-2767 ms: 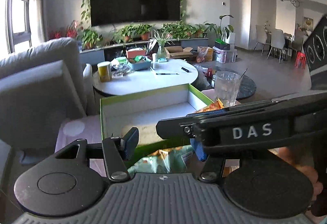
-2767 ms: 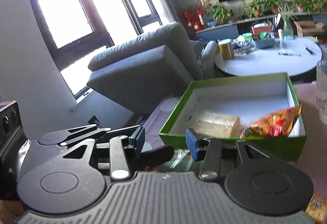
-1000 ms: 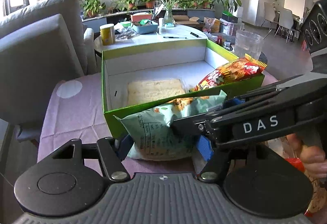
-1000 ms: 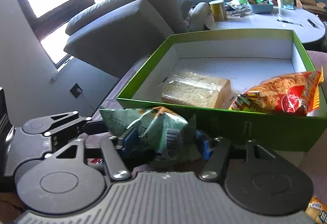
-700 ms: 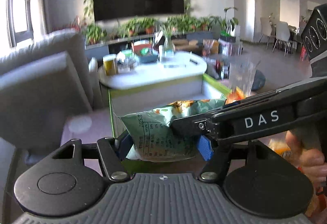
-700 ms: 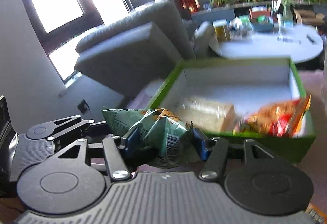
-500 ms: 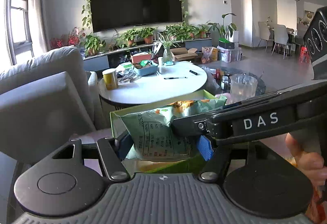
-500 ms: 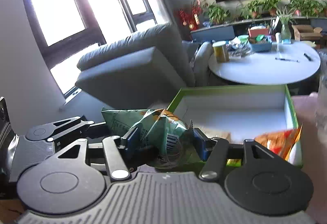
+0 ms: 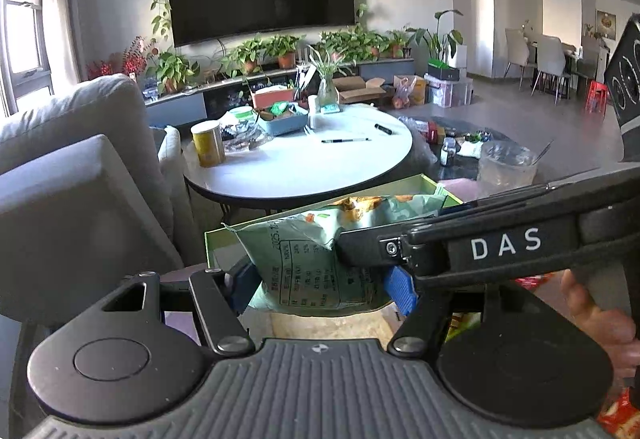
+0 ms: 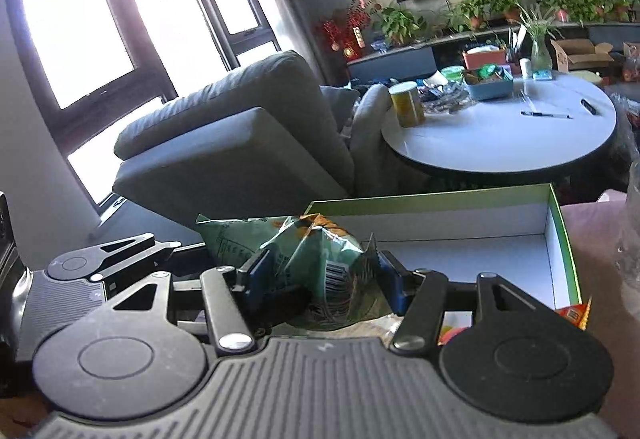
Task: Organize snacks
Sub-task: 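Lower the green chip bag into the box and open the right gripper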
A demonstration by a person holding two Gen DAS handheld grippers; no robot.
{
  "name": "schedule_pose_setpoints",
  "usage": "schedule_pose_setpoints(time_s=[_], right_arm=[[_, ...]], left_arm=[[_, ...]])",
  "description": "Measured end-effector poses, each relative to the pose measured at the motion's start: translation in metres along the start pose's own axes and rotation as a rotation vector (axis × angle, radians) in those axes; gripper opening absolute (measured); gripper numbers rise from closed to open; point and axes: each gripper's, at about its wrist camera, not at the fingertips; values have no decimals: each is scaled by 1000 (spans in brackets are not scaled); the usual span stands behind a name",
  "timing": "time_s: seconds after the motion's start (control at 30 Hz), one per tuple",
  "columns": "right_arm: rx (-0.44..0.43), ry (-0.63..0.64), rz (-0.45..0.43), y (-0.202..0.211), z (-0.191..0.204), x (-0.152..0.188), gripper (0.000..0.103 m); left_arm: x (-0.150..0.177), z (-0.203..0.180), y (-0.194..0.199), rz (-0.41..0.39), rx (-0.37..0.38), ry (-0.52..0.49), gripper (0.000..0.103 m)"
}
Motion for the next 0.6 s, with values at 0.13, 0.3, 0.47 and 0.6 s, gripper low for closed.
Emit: schedule_pose_setpoints(time_s=[0.13,0.3,0.47,0.6], right_arm=[[17,-8,21,-19,-9,0,58],[58,-5,9,-35,-14,1,58],[115,-33,-19,-26,-29,3,61],[123,-36,-10,-13,-26,7,61]], left_arm=[[3,8,-22,21,-2,1,63],[12,22,-42,31,-107,-11,70],[20,41,-26,30,-147,63,71],[23,43,-9,25,-171,78,73]])
Point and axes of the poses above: each gripper's, at about its wrist camera, not at the fingertips, and y roughly against the way its jaws point, z to its left, x to its underside, and after that the axes turned 12 degrees about -z, right-handed
